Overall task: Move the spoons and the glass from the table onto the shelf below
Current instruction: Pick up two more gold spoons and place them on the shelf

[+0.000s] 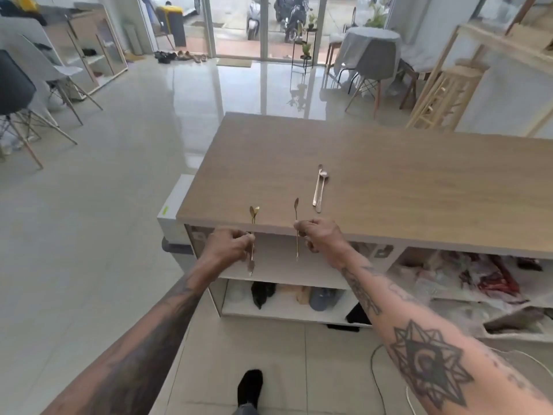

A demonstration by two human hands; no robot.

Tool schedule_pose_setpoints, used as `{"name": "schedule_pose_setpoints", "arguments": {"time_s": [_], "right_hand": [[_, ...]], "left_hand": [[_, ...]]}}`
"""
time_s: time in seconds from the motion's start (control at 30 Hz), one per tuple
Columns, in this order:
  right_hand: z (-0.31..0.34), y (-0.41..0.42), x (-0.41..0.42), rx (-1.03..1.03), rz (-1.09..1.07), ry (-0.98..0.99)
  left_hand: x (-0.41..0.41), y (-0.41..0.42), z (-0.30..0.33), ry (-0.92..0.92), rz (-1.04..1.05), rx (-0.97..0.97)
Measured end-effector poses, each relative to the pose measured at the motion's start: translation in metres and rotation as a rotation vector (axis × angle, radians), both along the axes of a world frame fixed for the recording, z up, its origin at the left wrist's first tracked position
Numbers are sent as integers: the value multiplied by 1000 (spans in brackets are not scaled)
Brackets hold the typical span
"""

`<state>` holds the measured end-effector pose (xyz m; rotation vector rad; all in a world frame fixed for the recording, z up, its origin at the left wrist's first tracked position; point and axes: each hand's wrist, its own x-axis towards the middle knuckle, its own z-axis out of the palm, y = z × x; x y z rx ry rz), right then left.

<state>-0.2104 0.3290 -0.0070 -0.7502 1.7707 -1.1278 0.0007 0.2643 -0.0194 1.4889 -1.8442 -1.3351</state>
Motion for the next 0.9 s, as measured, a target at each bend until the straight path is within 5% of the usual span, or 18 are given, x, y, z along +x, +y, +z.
{"name": "schedule_pose_setpoints", "arguments": {"time_s": [0.47, 0.9], "right_hand": [[-186, -11, 27, 338, -9, -115], [-330, -159, 5, 426, -32, -12]], "left_hand": [[15, 3, -177, -178, -3, 302], [-48, -161, -315, -423, -17, 159]]}}
